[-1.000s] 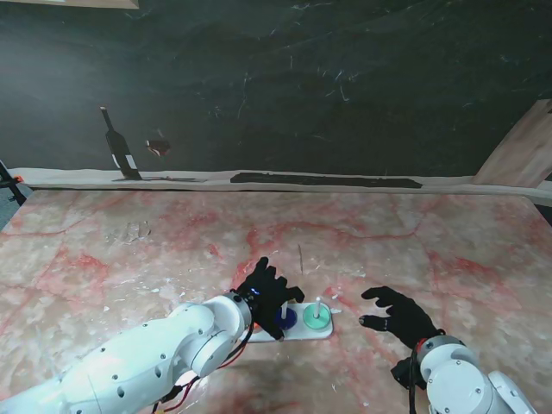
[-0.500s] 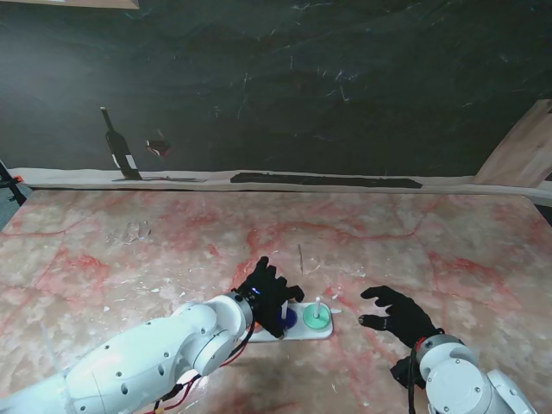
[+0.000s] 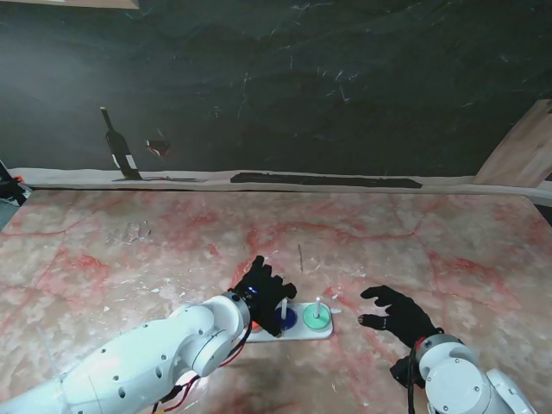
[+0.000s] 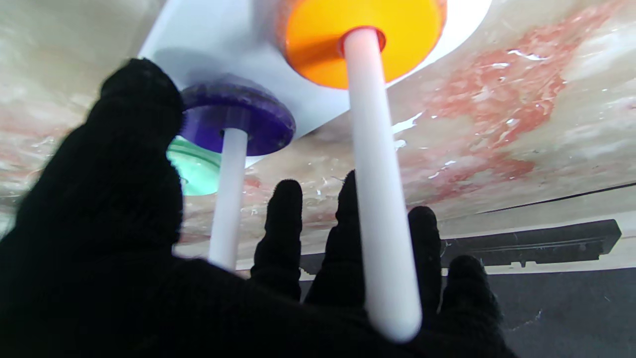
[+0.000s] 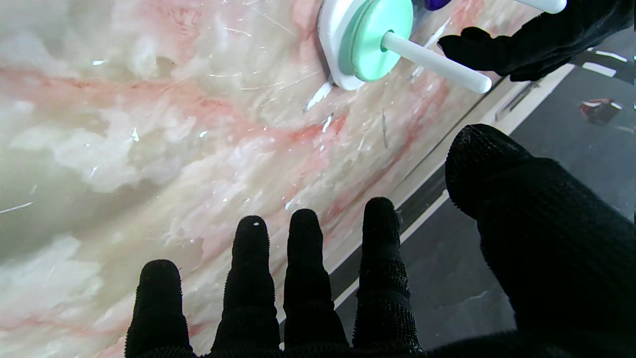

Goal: Move the three rings of the Hanoi Tower from the left rod to the right rod

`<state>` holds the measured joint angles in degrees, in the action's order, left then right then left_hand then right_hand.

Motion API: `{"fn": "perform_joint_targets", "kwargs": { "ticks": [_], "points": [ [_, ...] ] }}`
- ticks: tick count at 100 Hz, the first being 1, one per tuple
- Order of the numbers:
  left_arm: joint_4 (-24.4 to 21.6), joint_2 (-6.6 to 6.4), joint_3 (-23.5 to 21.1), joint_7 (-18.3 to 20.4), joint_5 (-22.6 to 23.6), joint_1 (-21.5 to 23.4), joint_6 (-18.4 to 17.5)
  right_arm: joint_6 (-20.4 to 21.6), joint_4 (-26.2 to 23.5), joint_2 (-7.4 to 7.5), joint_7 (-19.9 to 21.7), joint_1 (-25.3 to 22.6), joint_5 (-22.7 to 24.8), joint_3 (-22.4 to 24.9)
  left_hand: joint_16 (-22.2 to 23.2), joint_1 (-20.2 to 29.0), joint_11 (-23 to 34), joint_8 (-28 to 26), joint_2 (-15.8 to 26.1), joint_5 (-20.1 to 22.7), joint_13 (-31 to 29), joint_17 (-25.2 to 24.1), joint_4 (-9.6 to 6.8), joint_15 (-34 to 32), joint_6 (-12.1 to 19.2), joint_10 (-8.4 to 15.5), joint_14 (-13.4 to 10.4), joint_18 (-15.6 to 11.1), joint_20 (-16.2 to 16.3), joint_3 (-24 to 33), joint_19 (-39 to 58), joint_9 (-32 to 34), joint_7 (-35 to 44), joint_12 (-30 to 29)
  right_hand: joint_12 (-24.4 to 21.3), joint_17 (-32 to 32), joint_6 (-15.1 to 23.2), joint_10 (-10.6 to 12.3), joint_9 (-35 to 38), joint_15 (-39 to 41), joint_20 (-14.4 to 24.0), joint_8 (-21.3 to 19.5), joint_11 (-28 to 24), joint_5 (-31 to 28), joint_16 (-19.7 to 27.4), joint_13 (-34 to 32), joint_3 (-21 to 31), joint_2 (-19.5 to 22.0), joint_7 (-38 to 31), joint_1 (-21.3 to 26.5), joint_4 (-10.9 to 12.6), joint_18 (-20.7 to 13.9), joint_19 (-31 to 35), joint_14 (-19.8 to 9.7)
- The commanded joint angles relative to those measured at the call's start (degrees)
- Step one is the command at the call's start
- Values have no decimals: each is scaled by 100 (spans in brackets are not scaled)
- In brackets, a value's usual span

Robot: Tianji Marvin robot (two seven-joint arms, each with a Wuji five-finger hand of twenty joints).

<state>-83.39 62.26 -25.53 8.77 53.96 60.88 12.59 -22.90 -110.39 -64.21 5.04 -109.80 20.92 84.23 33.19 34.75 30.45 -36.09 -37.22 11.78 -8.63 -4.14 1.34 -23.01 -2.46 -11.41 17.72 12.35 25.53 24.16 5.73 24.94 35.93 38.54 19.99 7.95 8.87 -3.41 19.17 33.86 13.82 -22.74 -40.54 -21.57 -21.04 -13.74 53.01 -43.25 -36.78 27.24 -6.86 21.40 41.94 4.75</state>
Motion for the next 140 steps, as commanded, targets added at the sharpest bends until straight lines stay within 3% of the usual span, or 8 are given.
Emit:
{"fn": "perform_joint_targets", "kwargs": {
  "ticks": [1, 27, 85, 140],
  "points": [
    [27, 17, 46, 23, -94, -75, 26, -16, -14, -2, 6, -39, -3, -21, 57, 37, 70, 83, -85, 89, -96, -82, 165, -51, -194, 47, 36, 65, 77, -95, -12, 158, -56, 51, 28, 22, -33, 2, -108, 42, 143, 32, -66, 192, -50, 23, -95, 6, -77, 45, 194, -65, 107, 41],
    [223, 75, 252, 12, -290, -235, 70, -42, -14, -2, 12, -34, -14, -28, 101, 61, 179, 130, -131, 348, -117, -73, 168, -131, -339, 103, -2, 55, 71, -99, -41, 239, 78, 117, 28, 22, -40, -2, -108, 41, 143, 34, -67, 185, -50, 28, -97, 11, -80, 45, 193, -65, 108, 40],
    [495, 165, 458, -168, -495, -278, 66, -56, 8, 2, 25, -6, -1, -40, 163, 53, 247, 67, -19, 532, -138, -51, 141, -193, -59, 138, -16, 43, 3, -87, -101, 359, 307, 219, 33, 23, -67, -1, -105, 55, 148, 38, -78, 183, -56, 22, -86, 16, -89, 45, 193, -63, 111, 35],
    [625, 204, 448, -358, -524, -202, 69, -41, 34, -1, 10, 11, 6, -49, 282, 293, 478, -247, 581, 748, -395, -64, -181, -396, 140, 292, -103, 5, 130, 18, 3, 793, 733, 413, 34, 15, -65, -9, -102, 69, 155, 42, -82, 185, -62, -1, -87, 22, -96, 45, 194, -68, 126, 43]
  ]
}}
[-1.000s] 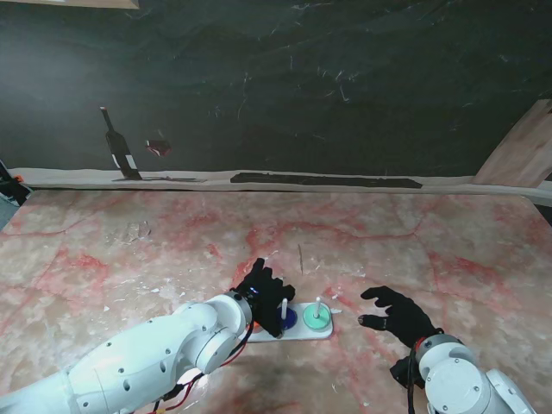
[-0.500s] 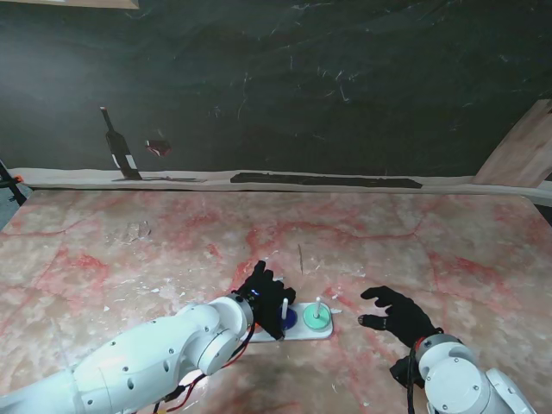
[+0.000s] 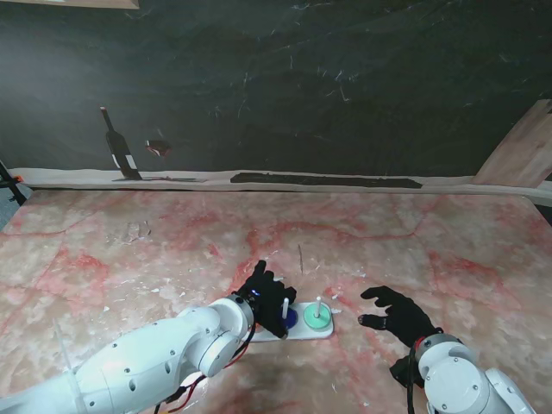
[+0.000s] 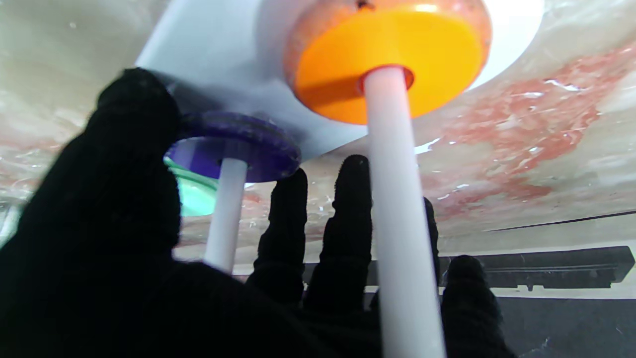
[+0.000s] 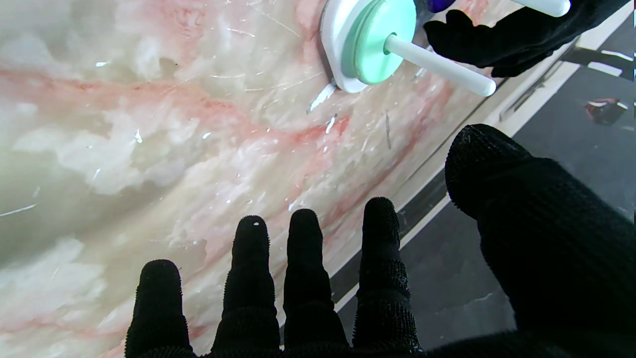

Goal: Move the three rings of the Hanoi Tower from the left rod to the right rod

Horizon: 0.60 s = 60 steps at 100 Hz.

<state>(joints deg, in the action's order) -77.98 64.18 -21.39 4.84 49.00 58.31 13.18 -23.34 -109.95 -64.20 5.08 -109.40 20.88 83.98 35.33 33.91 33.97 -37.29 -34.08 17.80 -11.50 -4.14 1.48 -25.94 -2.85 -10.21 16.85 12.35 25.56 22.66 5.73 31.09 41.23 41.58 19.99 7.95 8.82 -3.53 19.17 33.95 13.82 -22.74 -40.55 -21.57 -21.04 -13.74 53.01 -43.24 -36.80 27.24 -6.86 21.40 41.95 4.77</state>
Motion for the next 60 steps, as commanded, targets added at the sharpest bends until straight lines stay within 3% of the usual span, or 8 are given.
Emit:
{"fn": "perform_joint_targets", "kwargs": {
  "ticks": [1, 60],
  "points": [
    [85, 12, 37, 37, -28, 53, 10, 3, -10, -2, 5, -28, 11, -24, 71, 386, 129, -133, 270, 150, -112, -64, -204, -107, 183, 176, -17, 4, 129, 179, 5, 182, 209, 112, 34, 15, -58, 3, -102, 58, 155, 42, -81, 185, -62, 0, -89, 21, -93, 42, 193, -69, 126, 40],
    [249, 33, 96, -148, 10, 134, 65, 23, 16, -16, -56, -21, 2, -25, 207, 761, 327, -356, 458, 422, -365, -96, -636, -340, 301, 366, -157, -41, 445, 794, 173, 552, 480, 307, 43, -3, -98, -12, -36, 82, 165, 42, -105, 167, -73, -71, -66, 26, -117, 50, 196, -69, 184, 55]
  ]
}}
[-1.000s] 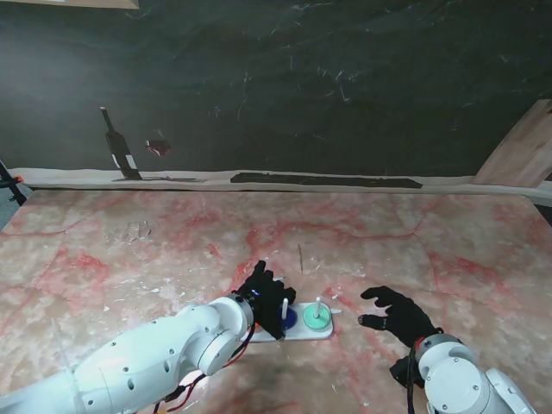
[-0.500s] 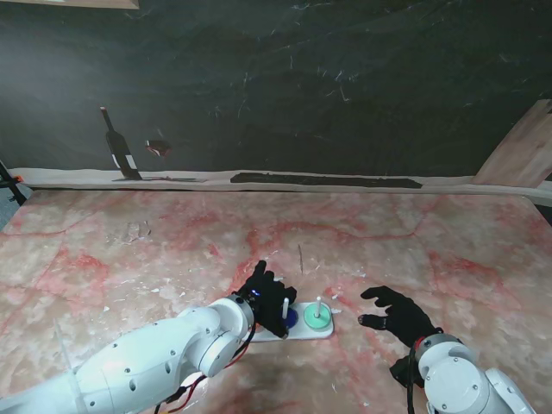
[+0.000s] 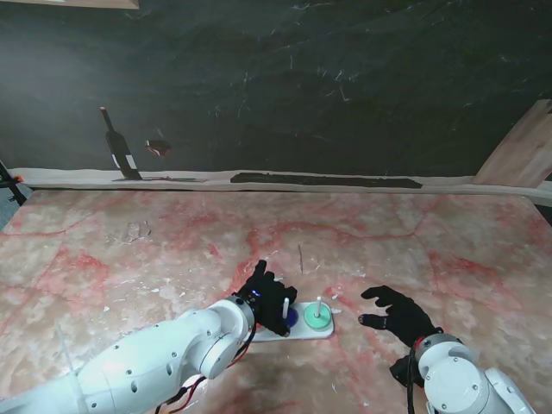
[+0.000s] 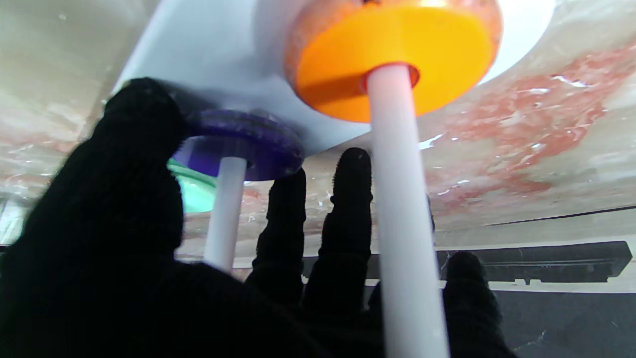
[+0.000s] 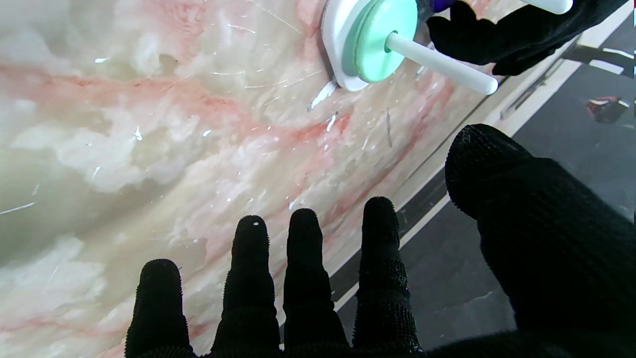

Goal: Move the three rings of the Hanoi Tower from the left rod to the right rod

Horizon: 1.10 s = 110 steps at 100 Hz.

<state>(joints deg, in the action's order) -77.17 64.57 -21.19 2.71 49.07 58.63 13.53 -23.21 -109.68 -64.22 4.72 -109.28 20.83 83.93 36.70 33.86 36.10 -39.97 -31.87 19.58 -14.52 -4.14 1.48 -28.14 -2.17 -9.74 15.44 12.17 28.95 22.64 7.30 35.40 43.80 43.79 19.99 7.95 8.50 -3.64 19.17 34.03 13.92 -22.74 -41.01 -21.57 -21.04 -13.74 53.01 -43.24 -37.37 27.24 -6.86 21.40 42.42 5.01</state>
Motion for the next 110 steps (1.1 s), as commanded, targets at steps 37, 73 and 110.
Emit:
{"fn": "perform_joint_targets", "kwargs": {
  "ticks": [37, 73, 110],
  "points": [
    [263, 13, 96, -3, -49, 115, -20, 8, -5, -26, -64, -36, -7, -21, 193, 867, 253, -159, 253, 368, -265, -121, -866, -293, 244, 393, -136, -75, 461, 1328, 95, 417, 387, 629, 50, -10, -87, -13, 26, 106, 151, 46, -70, 143, -90, -129, -45, 29, -80, 47, 190, -59, 218, 47],
    [291, 7, 44, -36, -67, 139, -115, 10, -2, -35, -101, -42, -21, -18, 219, 1054, 81, -179, -101, 404, -374, -103, -742, -337, 263, 635, -188, -81, 568, 1629, 133, 704, 458, 1317, 57, -15, -96, -14, 58, 144, 121, 53, -76, 129, -112, -153, -26, 8, -96, 49, 188, -54, 266, 56],
    [255, -18, -146, -120, -38, 235, -266, 38, 8, -41, -115, -45, -48, -10, 237, 953, -46, -180, -251, 423, -439, -83, -823, -340, 293, 673, -220, -87, 592, 1940, 253, 802, 515, 1508, 59, -10, -112, -24, 104, 159, 85, 61, -74, 117, -121, -189, -18, 6, -109, 35, 184, -45, 311, 61]
  ]
}}
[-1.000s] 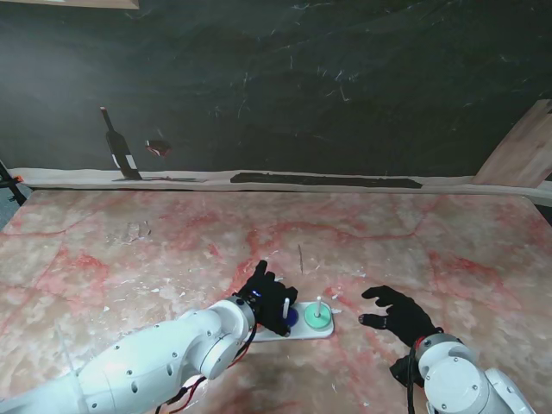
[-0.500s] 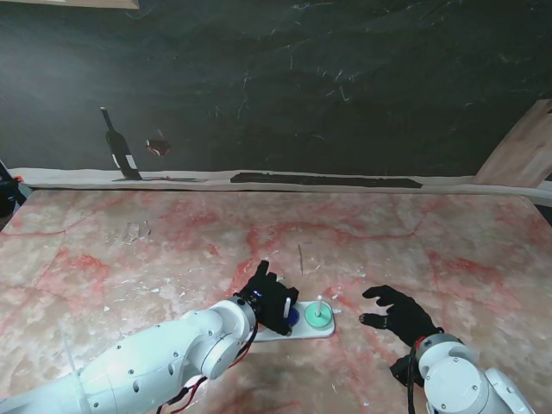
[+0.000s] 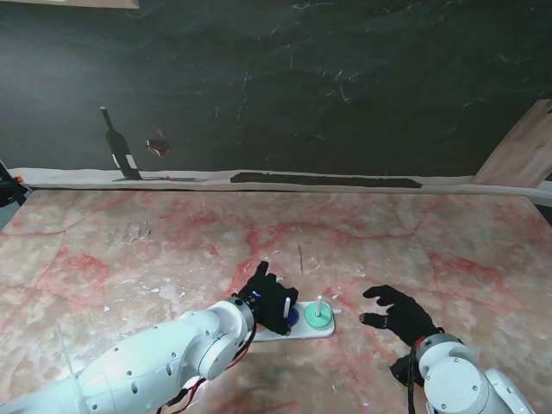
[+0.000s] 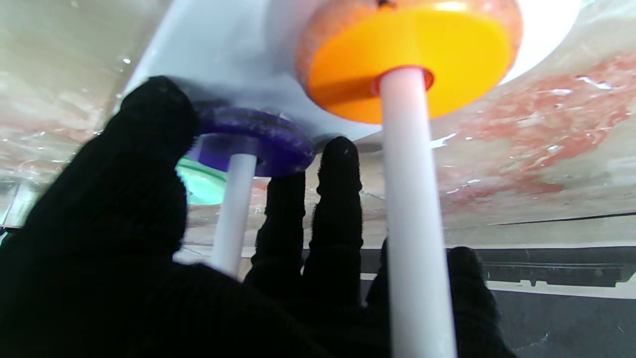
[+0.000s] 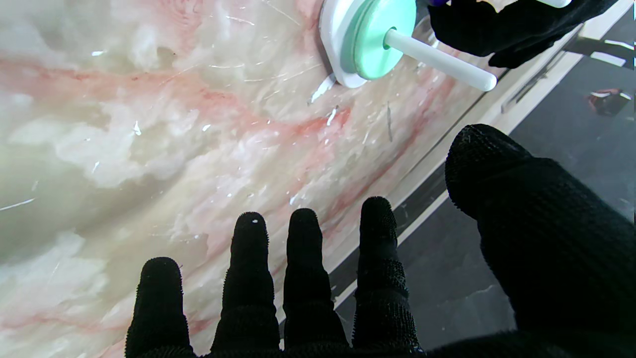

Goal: Move the three rings of the Hanoi Tower from the left rod to the right rod

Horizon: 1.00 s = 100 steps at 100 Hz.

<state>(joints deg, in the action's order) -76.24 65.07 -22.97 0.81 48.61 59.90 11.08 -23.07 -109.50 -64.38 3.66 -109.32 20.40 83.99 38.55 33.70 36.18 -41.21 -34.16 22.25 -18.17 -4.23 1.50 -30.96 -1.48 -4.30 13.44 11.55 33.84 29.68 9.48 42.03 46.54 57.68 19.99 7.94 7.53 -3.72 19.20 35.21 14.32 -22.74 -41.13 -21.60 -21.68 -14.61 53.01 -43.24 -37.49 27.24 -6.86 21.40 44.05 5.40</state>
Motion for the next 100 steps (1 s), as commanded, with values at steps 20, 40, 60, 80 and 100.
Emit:
{"fn": "perform_joint_targets", "kwargs": {
  "ticks": [20, 40, 60, 80, 100],
  "points": [
    [78, -99, -70, 112, 42, 132, -87, 34, -5, -25, -11, -40, -10, -15, 54, 876, -66, -49, -7, 156, -73, -74, -854, -51, 192, 122, -22, -21, 89, 1287, 58, 119, 230, 107, 61, -9, -20, -16, 119, 41, 27, 67, -62, 122, -59, -110, -16, 10, -96, 38, 185, -43, 165, 28],
    [-71, -142, -193, 224, 81, 162, -123, 59, 1, -27, -6, -40, -49, -6, 51, 843, -74, -42, 7, 161, -85, -71, -866, -38, 183, 109, 0, -15, 74, 1304, 80, 103, 217, 72, 62, -7, -13, -19, 123, 45, 9, 71, -59, 125, -62, -120, -15, 4, -98, 35, 185, -43, 178, 26],
    [-208, -182, -270, 321, 156, 173, -171, 72, 5, -28, -7, -39, -67, -2, 54, 811, -64, -33, 10, 186, -118, -64, -870, -33, 172, 103, 2, -7, 47, 1317, 105, 94, 204, 40, 64, -7, -15, -16, 121, 43, -7, 74, -58, 132, -62, -122, -14, 9, -99, 32, 186, -36, 191, 27],
    [-345, -218, -330, 478, 182, 147, -233, 72, 6, -29, -8, -38, -79, 0, 56, 762, -115, -5, 41, 189, -140, -47, -882, -28, 154, 71, 11, 4, 29, 1329, 156, 79, 155, -61, 65, -4, -16, -22, 120, 39, -19, 77, -57, 131, -62, -115, -18, 4, -99, 28, 185, -35, 202, 28],
    [-430, -236, -358, 558, 216, 118, -268, 75, 6, -28, -3, -40, -82, 4, 59, 737, -126, 13, 55, 199, -156, -38, -897, -29, 154, 56, 14, 10, 4, 1330, 220, 74, 132, -140, 64, -3, -25, -26, 118, 38, -32, 81, -54, 131, -61, -120, -18, -6, -99, 32, 185, -35, 209, 28]
  ]
}}
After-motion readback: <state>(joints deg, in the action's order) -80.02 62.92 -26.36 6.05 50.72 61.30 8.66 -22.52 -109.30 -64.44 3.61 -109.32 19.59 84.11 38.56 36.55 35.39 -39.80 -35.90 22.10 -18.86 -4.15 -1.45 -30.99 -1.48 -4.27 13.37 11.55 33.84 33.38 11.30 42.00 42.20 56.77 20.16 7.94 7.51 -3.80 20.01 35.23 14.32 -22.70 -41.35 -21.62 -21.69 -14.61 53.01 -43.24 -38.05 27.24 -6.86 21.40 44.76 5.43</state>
